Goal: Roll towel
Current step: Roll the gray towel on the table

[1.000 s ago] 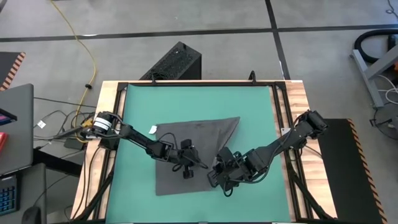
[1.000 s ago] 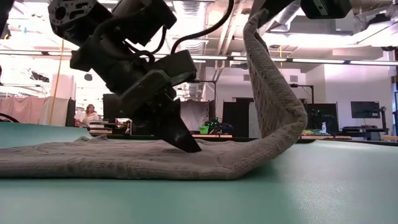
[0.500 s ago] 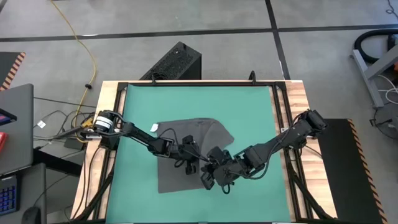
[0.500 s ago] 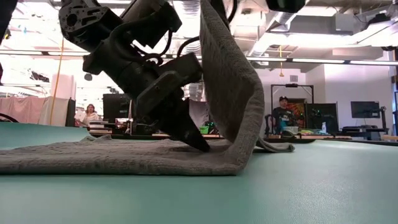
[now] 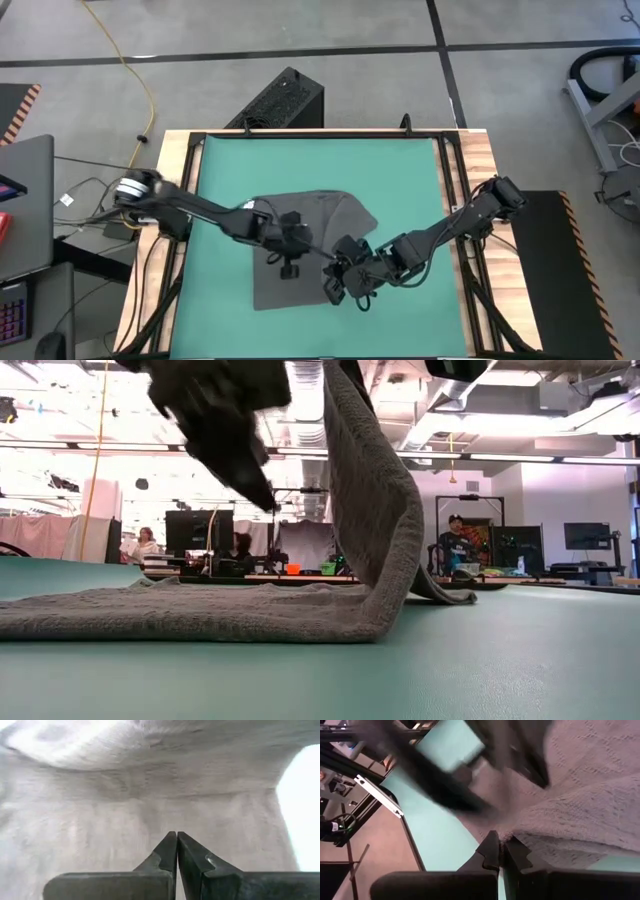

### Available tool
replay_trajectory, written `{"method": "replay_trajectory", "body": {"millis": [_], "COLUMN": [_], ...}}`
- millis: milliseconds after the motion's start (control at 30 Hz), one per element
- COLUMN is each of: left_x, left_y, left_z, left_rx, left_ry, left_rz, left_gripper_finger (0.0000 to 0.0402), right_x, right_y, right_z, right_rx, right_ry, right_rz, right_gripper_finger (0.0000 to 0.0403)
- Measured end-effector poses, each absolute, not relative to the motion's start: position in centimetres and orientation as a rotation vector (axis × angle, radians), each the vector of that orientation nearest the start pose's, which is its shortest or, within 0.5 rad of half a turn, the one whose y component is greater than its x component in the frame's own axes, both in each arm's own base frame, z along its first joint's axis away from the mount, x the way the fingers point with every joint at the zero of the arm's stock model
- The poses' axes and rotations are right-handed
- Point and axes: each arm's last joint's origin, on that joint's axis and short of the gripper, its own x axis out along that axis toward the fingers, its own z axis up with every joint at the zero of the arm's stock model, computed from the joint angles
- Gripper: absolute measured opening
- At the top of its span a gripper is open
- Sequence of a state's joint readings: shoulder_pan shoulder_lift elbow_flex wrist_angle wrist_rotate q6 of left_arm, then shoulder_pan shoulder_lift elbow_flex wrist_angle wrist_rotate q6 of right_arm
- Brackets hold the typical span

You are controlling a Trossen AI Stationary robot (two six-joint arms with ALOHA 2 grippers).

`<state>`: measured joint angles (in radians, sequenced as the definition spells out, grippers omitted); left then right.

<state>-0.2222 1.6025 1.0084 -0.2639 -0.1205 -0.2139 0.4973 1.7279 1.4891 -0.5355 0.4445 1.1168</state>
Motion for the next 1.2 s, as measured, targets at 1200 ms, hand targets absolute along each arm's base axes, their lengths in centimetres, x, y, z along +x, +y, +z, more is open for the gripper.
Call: {"method": "replay_trajectory", "body": {"millis": [1200], "left_x": [26.3], "left_y": [-9.1], "left_z": [11.2], "left_rx": [-0.188], "left_ry": [0.674], "left_rz": [0.165], "left_gripper_finger": [0.0000], "right_x": [37.6], "right_y": [16.0], "right_z": [28.8], "right_rx": [0.701], "right_ry": [0.598], "right_rz": [-0.152], "right_gripper_finger": [0.0017]}}
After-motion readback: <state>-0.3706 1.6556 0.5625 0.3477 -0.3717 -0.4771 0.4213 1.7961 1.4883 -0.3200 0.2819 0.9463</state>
